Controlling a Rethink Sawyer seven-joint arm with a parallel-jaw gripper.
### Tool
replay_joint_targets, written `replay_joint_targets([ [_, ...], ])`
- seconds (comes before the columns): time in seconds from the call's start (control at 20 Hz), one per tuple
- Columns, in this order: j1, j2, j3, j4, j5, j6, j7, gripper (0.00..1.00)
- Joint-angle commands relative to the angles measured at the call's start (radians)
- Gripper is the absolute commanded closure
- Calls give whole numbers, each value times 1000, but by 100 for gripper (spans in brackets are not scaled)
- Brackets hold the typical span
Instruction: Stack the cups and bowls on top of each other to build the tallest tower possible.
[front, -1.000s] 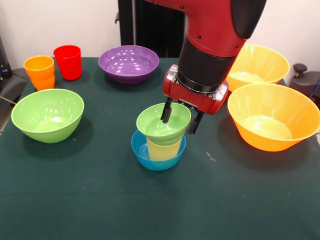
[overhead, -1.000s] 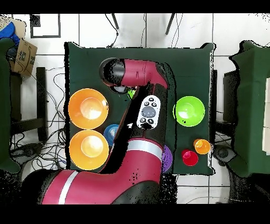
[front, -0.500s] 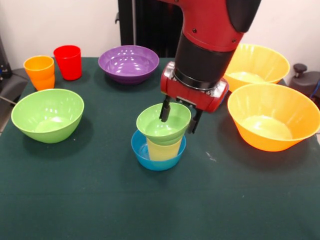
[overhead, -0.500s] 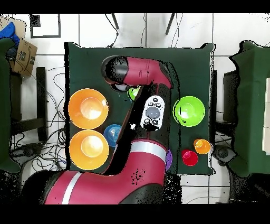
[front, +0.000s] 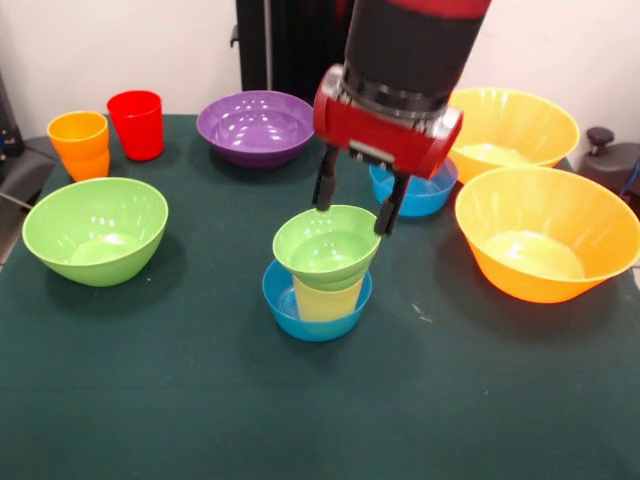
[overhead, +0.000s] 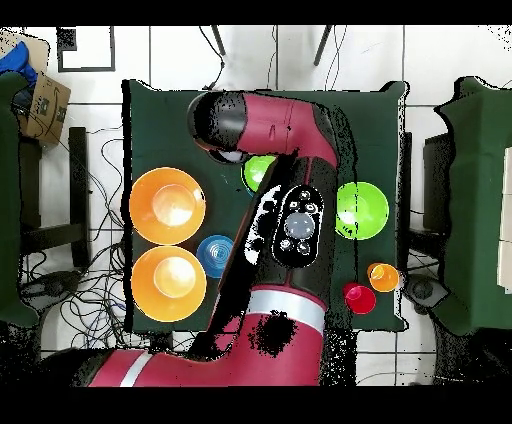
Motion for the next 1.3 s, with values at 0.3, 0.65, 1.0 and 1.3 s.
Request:
replay_joint_targets([
  [0.3, 8, -124, 63, -19, -4, 228, 4, 0],
  [0.65, -57, -237, 137, 184, 40, 106, -101, 0],
  [1.0, -93, -382, 168, 521, 66, -44, -152, 0],
  [1.3, -80, -480, 132, 583, 34, 5, -113, 0],
])
